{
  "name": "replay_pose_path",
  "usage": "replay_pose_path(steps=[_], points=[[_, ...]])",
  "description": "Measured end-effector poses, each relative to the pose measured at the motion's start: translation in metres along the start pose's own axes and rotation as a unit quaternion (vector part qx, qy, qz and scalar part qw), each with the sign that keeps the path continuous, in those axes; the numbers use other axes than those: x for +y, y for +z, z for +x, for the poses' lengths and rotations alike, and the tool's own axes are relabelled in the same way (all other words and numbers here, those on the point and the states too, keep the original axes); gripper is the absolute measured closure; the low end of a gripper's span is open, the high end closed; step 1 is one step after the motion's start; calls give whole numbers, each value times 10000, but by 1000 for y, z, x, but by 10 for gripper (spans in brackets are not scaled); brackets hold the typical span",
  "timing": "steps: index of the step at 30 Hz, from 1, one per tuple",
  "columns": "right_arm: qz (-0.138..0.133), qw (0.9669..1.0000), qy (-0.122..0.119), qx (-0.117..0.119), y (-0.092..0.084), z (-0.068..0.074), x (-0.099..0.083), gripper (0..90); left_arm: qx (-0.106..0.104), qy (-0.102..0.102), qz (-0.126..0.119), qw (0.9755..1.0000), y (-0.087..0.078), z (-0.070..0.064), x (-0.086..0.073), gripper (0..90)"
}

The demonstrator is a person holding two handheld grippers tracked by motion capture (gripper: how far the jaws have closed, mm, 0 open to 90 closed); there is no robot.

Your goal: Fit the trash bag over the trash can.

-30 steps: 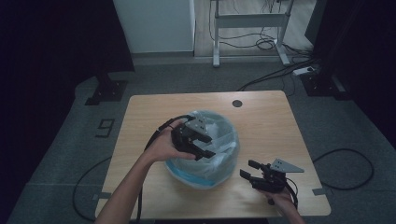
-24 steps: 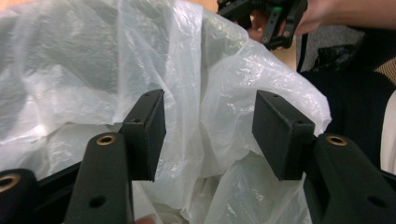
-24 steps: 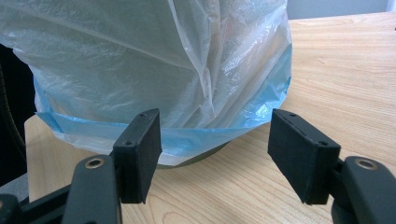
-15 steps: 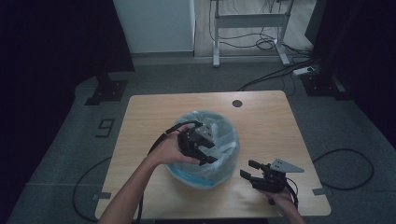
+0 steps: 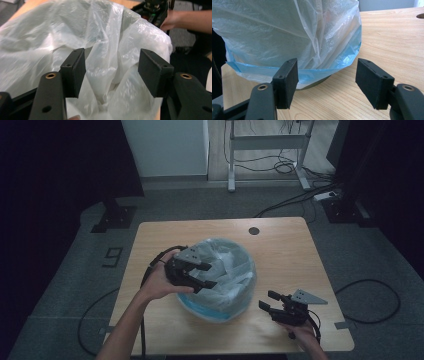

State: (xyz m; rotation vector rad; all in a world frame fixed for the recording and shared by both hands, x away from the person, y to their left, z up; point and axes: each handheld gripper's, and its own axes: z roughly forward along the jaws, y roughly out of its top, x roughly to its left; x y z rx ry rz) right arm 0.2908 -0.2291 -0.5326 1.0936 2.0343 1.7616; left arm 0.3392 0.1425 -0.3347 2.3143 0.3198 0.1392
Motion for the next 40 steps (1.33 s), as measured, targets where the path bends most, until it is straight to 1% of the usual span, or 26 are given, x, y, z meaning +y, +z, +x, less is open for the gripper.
replay_pose_path(steps=[4,8,13,16,22,25,28,31,34,36,40], points=[[22,10000,7,-3,1,0,-1,339,88,-192,-331,9992,-19,-2,-19,378],[26,10000,2,-10,1,0,-1,339,181,-390,-554,9975,-32,-6,-41,372],[60,10000,-7,-22,2,0,-2,339,286,-607,-848,9941,-42,-13,-70,370],[93,10000,-31,-20,3,1,-3,339,377,-700,-961,9922,-46,-17,-86,368],[186,9997,-154,-74,5,1,-4,338,587,-896,-1088,9883,-51,-26,-119,367],[207,9996,-158,-103,5,0,-5,337,635,-991,-1138,9865,-51,-30,-135,367],[204,9996,-137,-123,4,-2,-5,337,715,-1154,-1131,9843,-48,-31,-154,367],[202,9996,-123,-137,4,-3,-6,337,743,-1325,-1169,9815,-47,-30,-169,366],[210,9996,-125,-151,4,-3,-6,336,758,-1422,-1172,9800,-45,-29,-178,366],[215,9996,-121,-159,4,-4,-7,336,778,-1437,-1152,9798,-44,-28,-179,366],[209,9996,-98,-158,5,-6,-7,336,755,-1435,-1111,9805,-42,-26,-178,365]])
